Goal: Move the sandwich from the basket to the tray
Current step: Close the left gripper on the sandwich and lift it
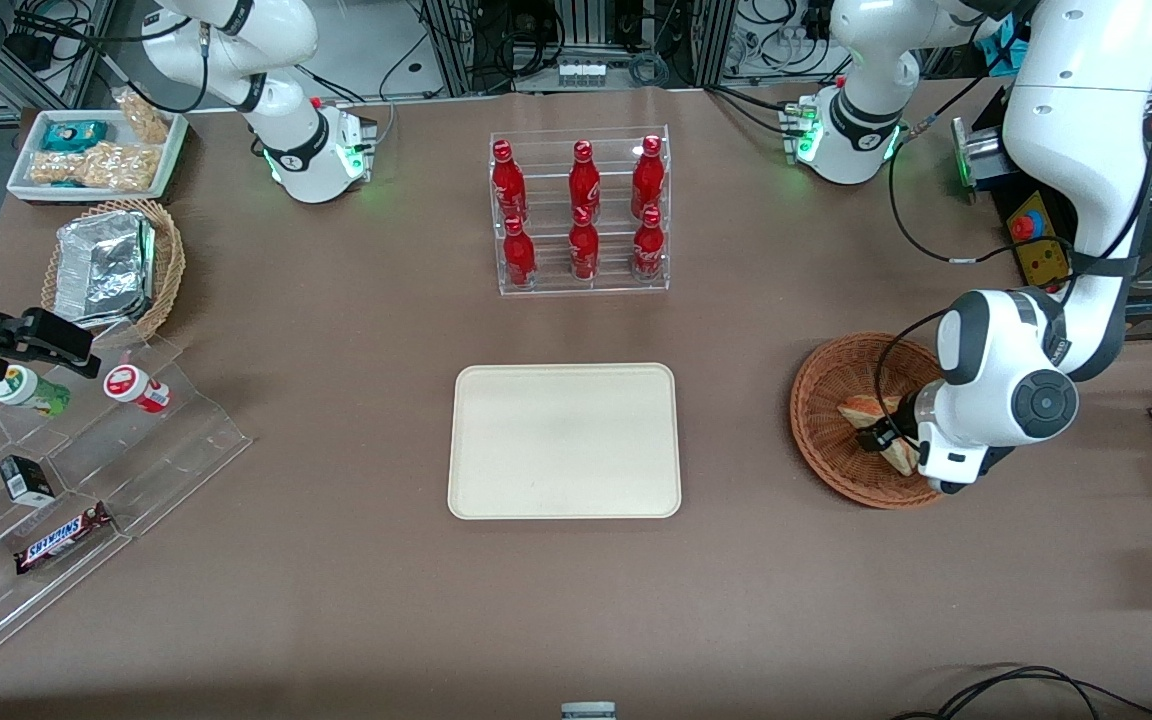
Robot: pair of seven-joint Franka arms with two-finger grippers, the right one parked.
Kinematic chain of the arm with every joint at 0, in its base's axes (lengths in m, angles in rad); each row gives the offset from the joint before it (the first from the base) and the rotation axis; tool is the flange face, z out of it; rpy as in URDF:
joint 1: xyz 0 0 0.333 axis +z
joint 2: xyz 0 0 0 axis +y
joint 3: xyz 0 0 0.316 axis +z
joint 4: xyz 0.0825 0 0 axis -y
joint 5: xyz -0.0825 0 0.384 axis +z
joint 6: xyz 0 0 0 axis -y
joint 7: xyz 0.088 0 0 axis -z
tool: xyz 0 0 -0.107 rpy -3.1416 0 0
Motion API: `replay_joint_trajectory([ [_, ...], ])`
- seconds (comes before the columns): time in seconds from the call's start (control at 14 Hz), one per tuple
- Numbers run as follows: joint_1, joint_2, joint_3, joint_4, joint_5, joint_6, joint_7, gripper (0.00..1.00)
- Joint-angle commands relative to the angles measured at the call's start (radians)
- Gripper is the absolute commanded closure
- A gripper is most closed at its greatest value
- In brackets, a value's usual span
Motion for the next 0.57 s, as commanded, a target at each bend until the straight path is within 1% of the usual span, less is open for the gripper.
replay_joint_trajectory([
  [0.0, 0.002, 0.002, -0.003, 0.022, 0.039, -0.036, -0.012, 0.88],
  [0.14, -0.001, -0.004, -0.004, 0.083, 0.049, -0.128, -0.003, 0.89],
  [0.21, -0.006, -0.011, -0.006, 0.115, 0.07, -0.191, 0.028, 0.88],
  [0.29, -0.02, -0.016, -0.012, 0.146, 0.11, -0.267, 0.08, 0.87],
  [0.36, -0.056, -0.016, -0.01, 0.195, 0.133, -0.339, 0.094, 0.87],
  [0.5, -0.113, -0.013, -0.012, 0.29, 0.133, -0.45, 0.094, 0.87],
])
